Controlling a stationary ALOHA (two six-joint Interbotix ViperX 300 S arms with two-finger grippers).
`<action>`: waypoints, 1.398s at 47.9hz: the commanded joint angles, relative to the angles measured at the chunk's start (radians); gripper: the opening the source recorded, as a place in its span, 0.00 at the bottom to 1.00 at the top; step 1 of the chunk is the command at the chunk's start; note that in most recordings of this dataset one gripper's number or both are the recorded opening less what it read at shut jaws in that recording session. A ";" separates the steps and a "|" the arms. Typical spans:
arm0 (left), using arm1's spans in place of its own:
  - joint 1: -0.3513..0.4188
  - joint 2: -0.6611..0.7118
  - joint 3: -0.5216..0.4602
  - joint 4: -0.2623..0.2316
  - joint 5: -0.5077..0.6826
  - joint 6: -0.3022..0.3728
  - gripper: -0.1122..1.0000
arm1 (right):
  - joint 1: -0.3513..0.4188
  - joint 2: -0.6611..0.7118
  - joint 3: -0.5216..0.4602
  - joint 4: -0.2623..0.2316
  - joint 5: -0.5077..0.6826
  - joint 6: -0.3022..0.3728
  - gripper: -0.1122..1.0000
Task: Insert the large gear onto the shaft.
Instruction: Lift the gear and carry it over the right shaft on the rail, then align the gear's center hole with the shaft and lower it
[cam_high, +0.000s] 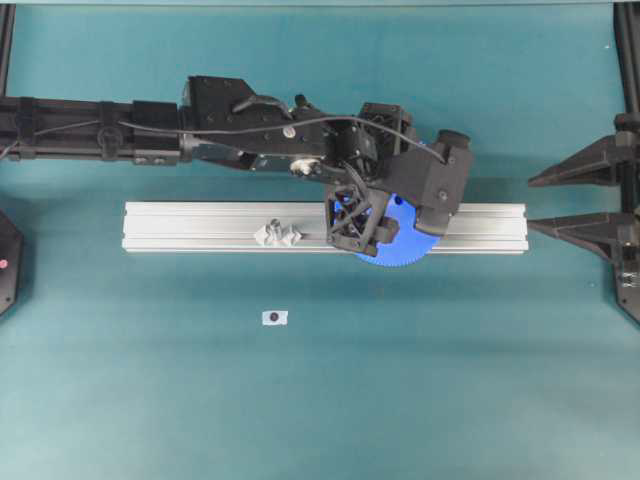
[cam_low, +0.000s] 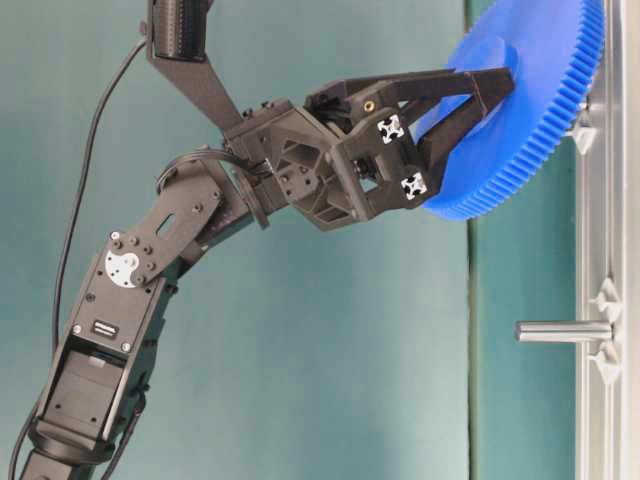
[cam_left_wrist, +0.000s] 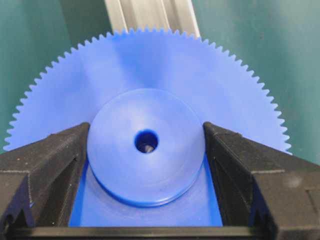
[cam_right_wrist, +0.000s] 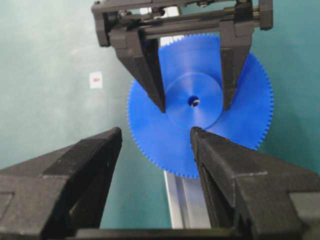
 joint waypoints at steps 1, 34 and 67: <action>0.021 -0.041 -0.008 0.005 0.006 0.003 0.81 | -0.002 0.006 -0.011 -0.002 -0.009 0.009 0.70; 0.028 -0.057 -0.028 0.003 0.040 0.003 0.80 | -0.002 0.005 -0.009 0.000 -0.012 0.009 0.70; 0.032 -0.061 -0.046 0.003 0.049 -0.009 0.80 | -0.003 0.006 -0.009 -0.002 -0.014 0.009 0.70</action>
